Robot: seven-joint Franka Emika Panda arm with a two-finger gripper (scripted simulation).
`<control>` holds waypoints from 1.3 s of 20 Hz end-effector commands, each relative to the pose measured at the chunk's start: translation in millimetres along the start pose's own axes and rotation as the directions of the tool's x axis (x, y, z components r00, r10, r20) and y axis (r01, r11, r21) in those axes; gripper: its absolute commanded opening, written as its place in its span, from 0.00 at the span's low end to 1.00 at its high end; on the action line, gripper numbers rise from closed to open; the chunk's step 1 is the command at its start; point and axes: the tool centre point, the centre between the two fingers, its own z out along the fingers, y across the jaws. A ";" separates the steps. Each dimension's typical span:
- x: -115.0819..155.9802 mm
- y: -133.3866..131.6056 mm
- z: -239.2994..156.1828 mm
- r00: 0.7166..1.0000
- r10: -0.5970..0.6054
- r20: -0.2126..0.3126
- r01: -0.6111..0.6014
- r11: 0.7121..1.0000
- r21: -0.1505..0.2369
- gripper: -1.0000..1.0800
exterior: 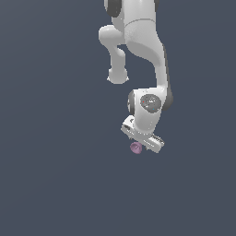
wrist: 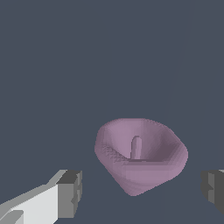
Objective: Pick up the object and move it to a goal position.
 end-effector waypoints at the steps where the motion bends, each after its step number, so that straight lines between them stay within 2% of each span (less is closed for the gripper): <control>1: -0.5 0.5 13.1 1.000 0.001 0.000 -0.001 1.000 0.000 0.96; 7: 0.3 -0.6 22.5 1.000 0.002 0.000 -0.002 1.000 0.000 0.96; 8: 0.3 -0.6 22.5 1.000 0.002 0.000 -0.002 1.000 0.000 0.00; 20: 0.5 0.1 21.5 1.000 0.002 0.000 -0.002 1.000 0.000 0.00; 26: 4.0 9.9 8.6 1.000 0.002 0.000 -0.002 1.000 0.000 0.00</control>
